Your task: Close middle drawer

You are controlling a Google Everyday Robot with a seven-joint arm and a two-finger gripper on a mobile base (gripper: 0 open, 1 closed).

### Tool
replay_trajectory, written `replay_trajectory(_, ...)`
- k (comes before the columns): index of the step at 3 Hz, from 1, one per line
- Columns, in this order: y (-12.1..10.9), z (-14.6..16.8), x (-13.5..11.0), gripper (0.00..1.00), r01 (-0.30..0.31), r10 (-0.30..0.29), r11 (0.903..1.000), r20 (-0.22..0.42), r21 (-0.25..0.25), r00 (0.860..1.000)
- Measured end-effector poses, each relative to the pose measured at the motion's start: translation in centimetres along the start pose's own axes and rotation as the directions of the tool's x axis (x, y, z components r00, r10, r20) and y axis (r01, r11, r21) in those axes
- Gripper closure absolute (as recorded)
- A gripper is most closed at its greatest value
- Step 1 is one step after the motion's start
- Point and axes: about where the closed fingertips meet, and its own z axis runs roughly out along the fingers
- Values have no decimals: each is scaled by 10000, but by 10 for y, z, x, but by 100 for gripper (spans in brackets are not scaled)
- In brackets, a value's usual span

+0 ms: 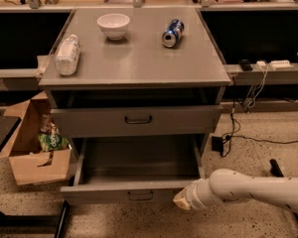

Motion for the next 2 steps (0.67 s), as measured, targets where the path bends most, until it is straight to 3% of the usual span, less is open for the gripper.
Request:
replay_trajectory(1, -19, 8, -1, 100, -2315, 2309, 9718, 183, 443, 9728)
replay_trajectory(2, -18, 7, 0, 100, -2316, 2310, 9718, 183, 443, 9728)
